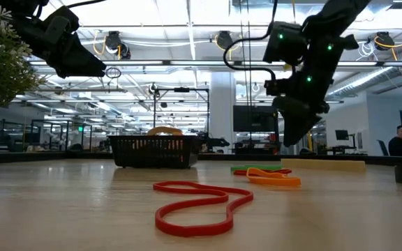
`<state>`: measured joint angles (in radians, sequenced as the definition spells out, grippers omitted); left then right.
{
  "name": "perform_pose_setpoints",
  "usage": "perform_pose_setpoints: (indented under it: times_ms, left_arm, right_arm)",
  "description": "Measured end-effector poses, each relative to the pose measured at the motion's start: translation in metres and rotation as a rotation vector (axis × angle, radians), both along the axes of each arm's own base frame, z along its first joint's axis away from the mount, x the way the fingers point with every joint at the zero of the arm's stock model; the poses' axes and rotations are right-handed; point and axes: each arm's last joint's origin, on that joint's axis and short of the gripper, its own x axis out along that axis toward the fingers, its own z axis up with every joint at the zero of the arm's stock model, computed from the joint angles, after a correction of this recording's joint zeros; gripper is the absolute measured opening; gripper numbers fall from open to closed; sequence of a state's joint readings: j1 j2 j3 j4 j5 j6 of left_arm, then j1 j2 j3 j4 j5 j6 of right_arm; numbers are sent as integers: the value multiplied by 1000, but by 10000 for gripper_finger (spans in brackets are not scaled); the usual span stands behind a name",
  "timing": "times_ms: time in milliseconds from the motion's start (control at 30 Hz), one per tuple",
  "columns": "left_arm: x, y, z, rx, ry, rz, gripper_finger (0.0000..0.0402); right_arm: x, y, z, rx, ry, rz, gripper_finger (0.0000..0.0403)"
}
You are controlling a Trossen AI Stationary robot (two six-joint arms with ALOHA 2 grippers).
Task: Pick and place rubber bands into bin
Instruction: Put the white rubber band into the black bin
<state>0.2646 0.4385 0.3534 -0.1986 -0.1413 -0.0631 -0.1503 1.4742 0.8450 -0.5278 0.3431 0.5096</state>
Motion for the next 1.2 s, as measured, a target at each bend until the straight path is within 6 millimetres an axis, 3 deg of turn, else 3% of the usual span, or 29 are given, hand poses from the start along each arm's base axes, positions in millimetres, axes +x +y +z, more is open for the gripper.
perform_pose_setpoints:
  times_ms: [233, 800, 1200]
  left_arm:
    - [0, 0, 0, -1, 0, 0, 216]
    - [0, 0, 0, -1, -1, 0, 216]
    - [0, 0, 0, -2, -1, 0, 216]
  right_arm:
    - [-9, -8, -10, 9, 24, -40, 160]
    - [-19, -5, -33, 50, -24, -24, 157]
    - [-24, -4, -42, 52, -49, -21, 77]
